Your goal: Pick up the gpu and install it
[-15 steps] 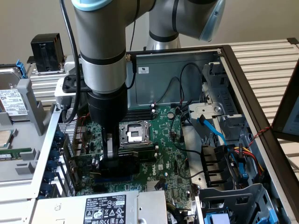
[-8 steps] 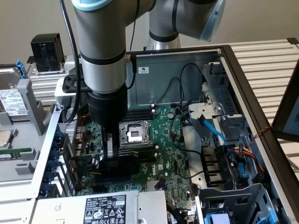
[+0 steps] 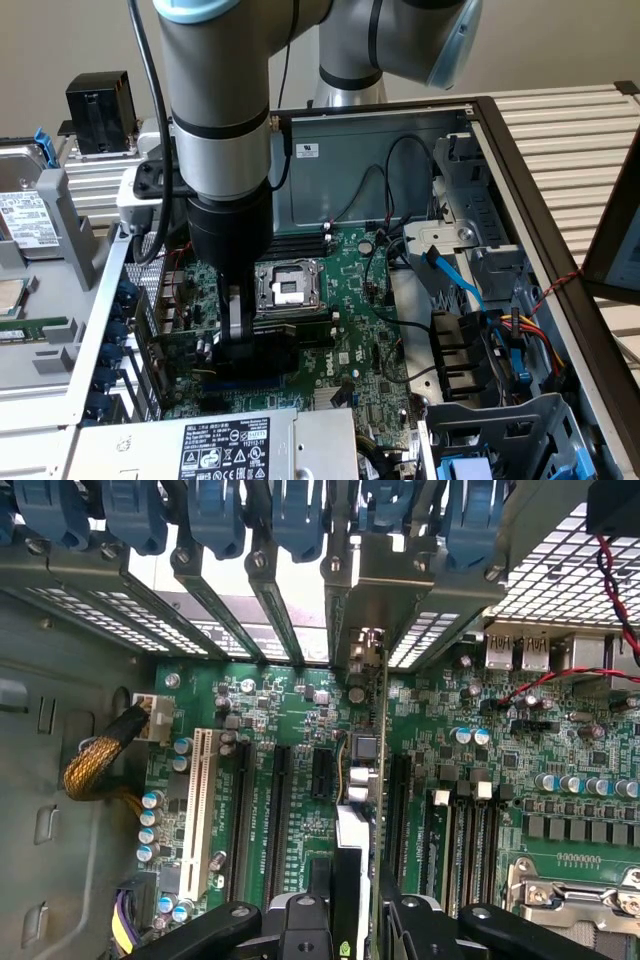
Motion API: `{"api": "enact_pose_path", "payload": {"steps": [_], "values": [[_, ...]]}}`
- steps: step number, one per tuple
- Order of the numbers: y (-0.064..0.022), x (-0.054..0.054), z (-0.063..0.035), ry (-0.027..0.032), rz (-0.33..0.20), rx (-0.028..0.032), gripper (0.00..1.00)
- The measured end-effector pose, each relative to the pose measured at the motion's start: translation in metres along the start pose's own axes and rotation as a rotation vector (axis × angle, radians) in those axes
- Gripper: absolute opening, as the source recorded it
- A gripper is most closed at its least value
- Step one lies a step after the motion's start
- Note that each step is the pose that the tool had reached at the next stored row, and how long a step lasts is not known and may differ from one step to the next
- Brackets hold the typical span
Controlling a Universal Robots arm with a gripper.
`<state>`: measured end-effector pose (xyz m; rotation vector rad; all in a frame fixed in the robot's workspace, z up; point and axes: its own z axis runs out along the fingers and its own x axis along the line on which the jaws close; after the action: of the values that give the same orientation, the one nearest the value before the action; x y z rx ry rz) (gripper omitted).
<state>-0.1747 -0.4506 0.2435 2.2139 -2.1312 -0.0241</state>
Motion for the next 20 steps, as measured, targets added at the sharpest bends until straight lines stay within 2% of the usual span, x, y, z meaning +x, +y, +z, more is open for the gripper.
{"api": "enact_pose_path", "payload": {"steps": [20], "values": [[0.0, 0.0001, -0.0003, 0.0001, -0.005, 0.0001, 0.27]]}}
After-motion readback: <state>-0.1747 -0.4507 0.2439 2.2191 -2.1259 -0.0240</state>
